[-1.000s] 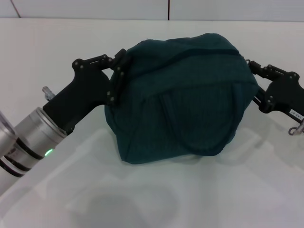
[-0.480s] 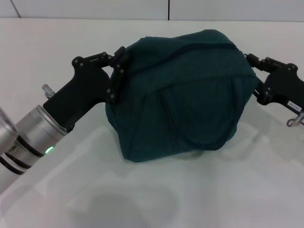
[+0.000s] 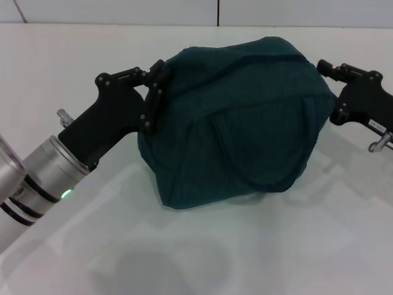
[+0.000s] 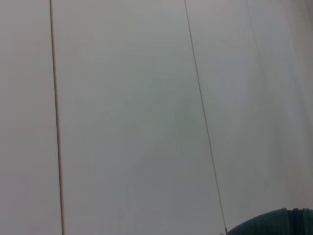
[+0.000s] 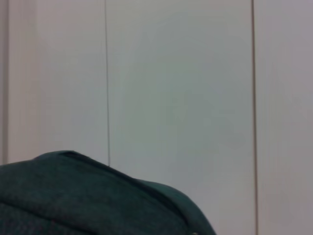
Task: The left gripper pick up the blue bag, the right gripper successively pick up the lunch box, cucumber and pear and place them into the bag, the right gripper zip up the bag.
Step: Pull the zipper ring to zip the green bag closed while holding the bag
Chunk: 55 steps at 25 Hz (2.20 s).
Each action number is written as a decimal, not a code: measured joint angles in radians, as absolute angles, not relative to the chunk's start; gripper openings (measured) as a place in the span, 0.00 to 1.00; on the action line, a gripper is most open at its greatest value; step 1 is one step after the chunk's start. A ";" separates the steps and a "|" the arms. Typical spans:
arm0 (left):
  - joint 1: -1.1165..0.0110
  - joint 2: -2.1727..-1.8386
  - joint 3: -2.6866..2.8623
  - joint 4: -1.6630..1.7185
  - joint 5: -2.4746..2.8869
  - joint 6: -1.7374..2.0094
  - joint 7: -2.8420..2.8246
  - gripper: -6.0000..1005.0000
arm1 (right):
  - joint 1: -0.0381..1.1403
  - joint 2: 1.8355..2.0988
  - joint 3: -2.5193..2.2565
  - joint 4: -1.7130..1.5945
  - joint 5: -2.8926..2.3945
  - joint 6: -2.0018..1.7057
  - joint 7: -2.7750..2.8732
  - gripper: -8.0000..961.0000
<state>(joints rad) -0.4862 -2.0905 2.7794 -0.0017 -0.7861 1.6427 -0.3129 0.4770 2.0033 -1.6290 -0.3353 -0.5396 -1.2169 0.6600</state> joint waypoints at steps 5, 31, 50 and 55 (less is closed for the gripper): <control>-0.486 -2.091 2.778 0.002 -0.787 1.643 -0.313 0.06 | 0.473 2.006 -1.607 -0.338 -0.540 -1.204 0.645 0.32; -0.482 -2.092 2.778 0.005 -0.787 1.642 -0.313 0.06 | 0.393 2.003 -1.582 -0.336 -0.601 -1.242 0.690 0.33; -0.486 -2.092 2.784 0.008 -0.779 1.642 -0.312 0.06 | 0.442 2.013 -1.591 -0.381 -0.721 -1.235 0.715 0.58; -0.486 -2.092 2.781 0.008 -0.780 1.643 -0.311 0.06 | 0.434 2.014 -1.600 -0.399 -0.721 -1.241 0.715 0.55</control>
<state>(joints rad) -0.4862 -2.0923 2.7812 0.0076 -0.7803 1.6425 -0.3111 0.4341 2.0139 -1.6002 -0.3991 -0.7213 -1.2407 0.7151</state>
